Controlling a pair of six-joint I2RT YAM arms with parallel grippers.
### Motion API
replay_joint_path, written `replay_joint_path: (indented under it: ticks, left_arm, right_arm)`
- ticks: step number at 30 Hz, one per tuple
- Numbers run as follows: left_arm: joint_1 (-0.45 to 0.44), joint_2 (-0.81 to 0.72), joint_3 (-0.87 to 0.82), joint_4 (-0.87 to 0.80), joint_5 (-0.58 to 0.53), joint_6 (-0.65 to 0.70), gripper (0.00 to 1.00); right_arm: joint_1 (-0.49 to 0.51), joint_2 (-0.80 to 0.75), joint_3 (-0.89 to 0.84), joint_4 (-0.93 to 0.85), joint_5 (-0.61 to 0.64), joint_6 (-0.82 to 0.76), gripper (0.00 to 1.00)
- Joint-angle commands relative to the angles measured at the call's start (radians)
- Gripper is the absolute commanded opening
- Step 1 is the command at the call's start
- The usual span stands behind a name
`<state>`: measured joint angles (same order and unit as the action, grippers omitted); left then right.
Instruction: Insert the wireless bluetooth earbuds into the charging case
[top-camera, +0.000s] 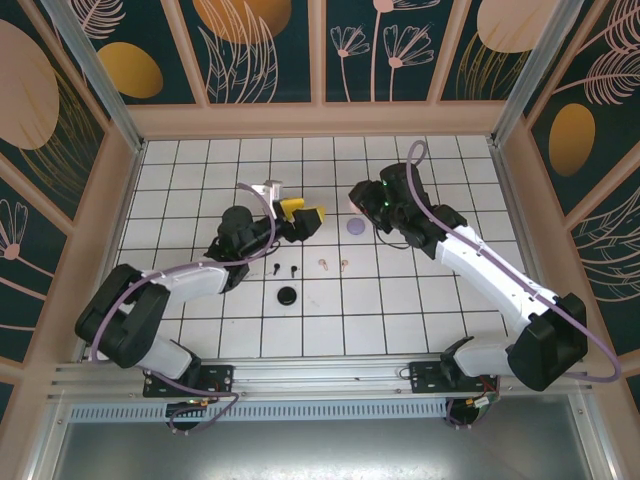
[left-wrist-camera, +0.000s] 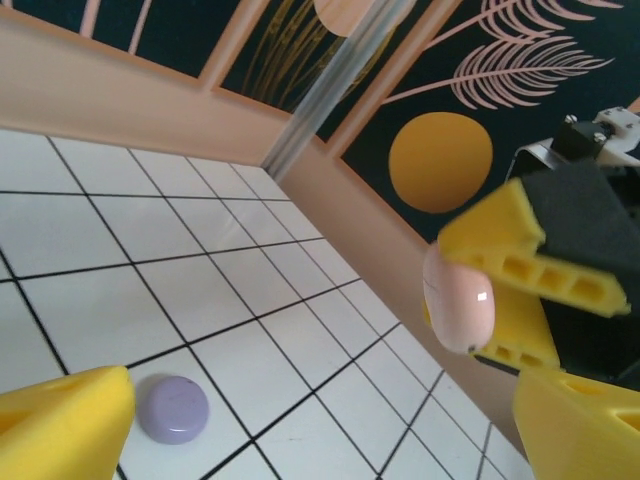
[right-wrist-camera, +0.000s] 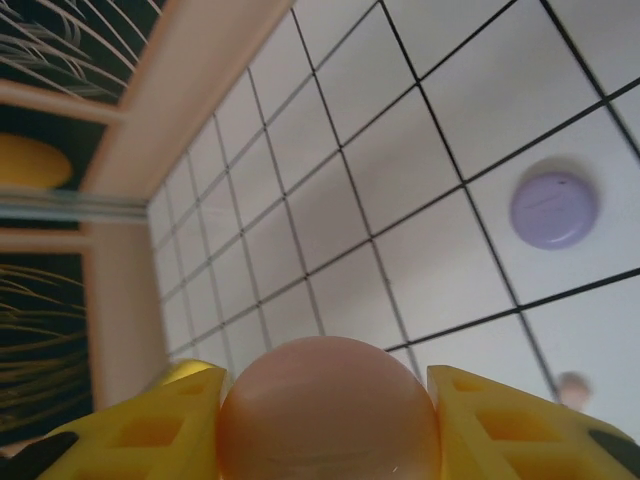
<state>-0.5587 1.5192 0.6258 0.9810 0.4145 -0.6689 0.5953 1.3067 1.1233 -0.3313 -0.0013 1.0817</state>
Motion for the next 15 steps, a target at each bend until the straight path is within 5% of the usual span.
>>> replay_joint_path:
  ticks: [1,6,11,15]
  left_arm:
    - [-0.014,0.036,-0.016,0.258,0.069,-0.089,0.95]
    - [-0.029,0.094,-0.006,0.377,0.096,-0.153,0.89]
    - [-0.038,0.15,0.013,0.458,0.109,-0.207,0.62]
    - [-0.047,0.178,0.026,0.477,0.105,-0.22,0.51]
  right_arm:
    - [0.011,0.017,0.024,0.089,0.01,0.139,0.27]
    - [0.042,0.051,0.053,0.103,0.034,0.191,0.27]
    - [0.067,0.087,0.086,0.112,0.046,0.207,0.26]
    - [0.078,0.104,0.1,0.113,0.051,0.21,0.26]
